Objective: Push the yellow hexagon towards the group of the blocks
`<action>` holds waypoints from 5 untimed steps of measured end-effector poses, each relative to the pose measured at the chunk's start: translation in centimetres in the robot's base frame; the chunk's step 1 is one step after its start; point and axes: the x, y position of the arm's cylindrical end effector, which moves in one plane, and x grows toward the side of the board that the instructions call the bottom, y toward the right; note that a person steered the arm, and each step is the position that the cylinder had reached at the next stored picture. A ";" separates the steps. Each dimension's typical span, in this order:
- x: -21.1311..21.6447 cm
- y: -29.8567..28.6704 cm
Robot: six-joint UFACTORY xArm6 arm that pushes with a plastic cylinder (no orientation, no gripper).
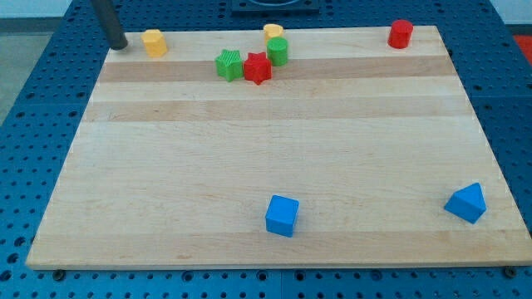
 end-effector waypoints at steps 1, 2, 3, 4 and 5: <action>0.0 4.0; 0.0 7.8; 0.0 11.6; 0.0 14.8; 0.0 17.1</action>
